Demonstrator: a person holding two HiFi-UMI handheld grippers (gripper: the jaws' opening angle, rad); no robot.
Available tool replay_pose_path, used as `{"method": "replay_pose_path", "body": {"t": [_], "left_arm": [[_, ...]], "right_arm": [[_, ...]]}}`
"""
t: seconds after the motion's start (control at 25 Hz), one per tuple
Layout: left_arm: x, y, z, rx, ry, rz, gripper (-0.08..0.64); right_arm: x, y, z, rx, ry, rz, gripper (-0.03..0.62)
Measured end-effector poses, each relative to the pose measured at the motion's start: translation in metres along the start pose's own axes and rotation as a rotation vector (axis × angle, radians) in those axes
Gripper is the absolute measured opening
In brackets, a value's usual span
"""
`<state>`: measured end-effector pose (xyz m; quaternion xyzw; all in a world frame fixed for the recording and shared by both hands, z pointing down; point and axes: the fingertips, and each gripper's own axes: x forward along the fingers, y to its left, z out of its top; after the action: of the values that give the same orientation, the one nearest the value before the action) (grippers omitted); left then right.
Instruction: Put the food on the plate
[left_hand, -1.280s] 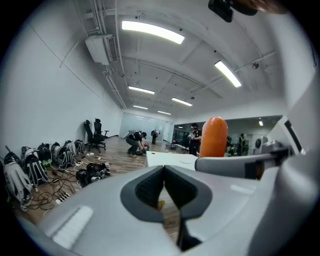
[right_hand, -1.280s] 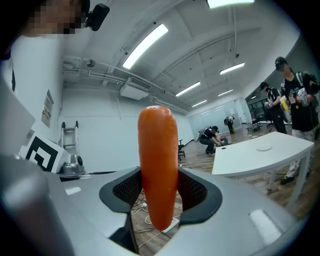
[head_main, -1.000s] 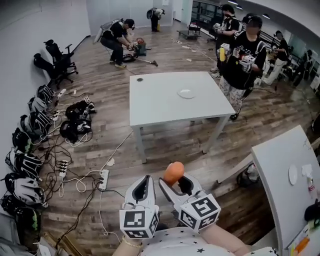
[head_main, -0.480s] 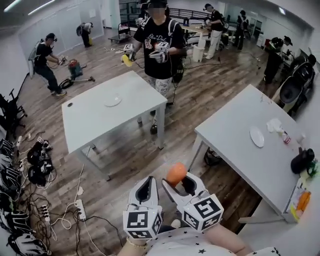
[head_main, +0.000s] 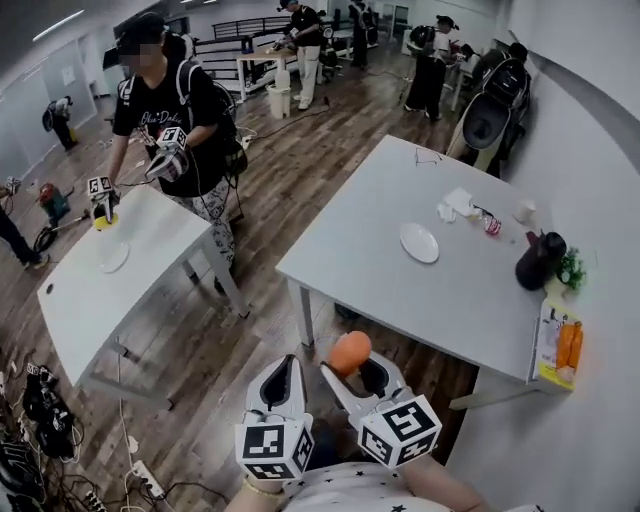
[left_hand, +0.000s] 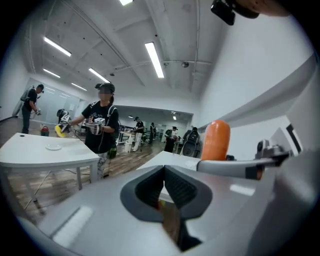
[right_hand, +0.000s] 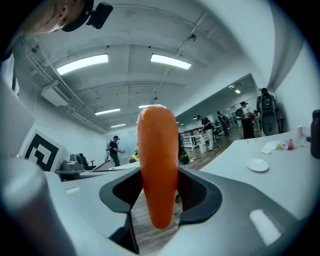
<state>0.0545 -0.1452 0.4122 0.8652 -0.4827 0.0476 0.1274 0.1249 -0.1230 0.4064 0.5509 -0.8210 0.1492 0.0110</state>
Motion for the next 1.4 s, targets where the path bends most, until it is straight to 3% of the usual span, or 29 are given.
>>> {"method": "replay_pose_path", "body": {"t": [0.36, 0.6, 0.88, 1.08, 1.4], "left_arm": [[0.107, -0.087, -0.007, 0.056, 0.05, -0.217, 0.008], [0.213, -0.142, -0.001, 0.094, 0.05, -0.314, 0.009], [0.315, -0.172, 0.011, 0.065, 0.065, -0.363, 0.008], [0.366, -0.179, 0.008, 0.051, 0.083, -0.375, 0.008], [0.424, -0.176, -0.011, 0.027, 0.117, -0.374, 0.008]], "right_arm": [[-0.033, -0.134, 0.008, 0.068, -0.033, -0.249, 0.218], [-0.027, -0.238, 0.027, 0.044, -0.009, -0.345, 0.218], [0.007, -0.34, 0.049, 0.04, 0.045, -0.395, 0.218], [0.039, -0.392, 0.043, 0.05, 0.123, -0.382, 0.218], [0.097, -0.462, 0.003, 0.056, 0.354, -0.323, 0.218]]}}
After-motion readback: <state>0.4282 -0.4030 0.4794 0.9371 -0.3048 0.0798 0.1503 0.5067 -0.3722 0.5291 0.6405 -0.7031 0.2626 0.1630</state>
